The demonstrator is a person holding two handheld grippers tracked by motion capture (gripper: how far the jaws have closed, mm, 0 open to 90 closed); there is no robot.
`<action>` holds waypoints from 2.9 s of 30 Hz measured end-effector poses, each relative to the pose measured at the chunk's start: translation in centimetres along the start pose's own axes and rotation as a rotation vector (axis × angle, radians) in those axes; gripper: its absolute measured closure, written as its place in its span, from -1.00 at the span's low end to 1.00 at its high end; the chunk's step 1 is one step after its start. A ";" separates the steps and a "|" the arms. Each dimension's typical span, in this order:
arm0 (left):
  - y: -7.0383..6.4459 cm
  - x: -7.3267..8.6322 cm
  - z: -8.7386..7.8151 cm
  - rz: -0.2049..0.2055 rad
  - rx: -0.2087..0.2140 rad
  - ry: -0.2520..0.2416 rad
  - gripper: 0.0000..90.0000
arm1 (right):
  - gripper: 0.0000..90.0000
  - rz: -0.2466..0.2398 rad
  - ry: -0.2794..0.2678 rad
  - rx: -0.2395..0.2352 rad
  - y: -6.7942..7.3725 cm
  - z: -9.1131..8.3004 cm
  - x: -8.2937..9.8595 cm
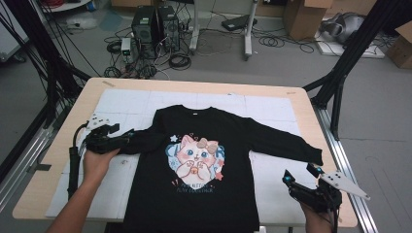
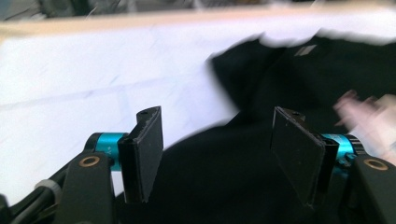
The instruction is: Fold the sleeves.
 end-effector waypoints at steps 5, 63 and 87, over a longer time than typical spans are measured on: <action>2.3 1.7 0.2 -0.033 -0.069 0.062 -0.23 | -0.67 0.003 0.006 -0.003 0.1 0.0 0.0; -22.7 -0.2 3.3 0.316 0.455 0.115 0.88 | -0.67 0.006 0.009 0.026 -0.2 -0.4 0.1; -18.7 0.1 3.1 0.155 0.376 0.035 -0.41 | -0.67 0.012 0.012 0.034 -0.7 -0.3 0.4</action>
Point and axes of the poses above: each handheld gripper's, and its own axes: z roughly forward along the jaws, x roughly out of its underside, y roughly to its left, the point moved 5 cm from there along z, roughly forward along the jaws, and after that the axes turned 13 degrees about -z, right-handed, at the moved point
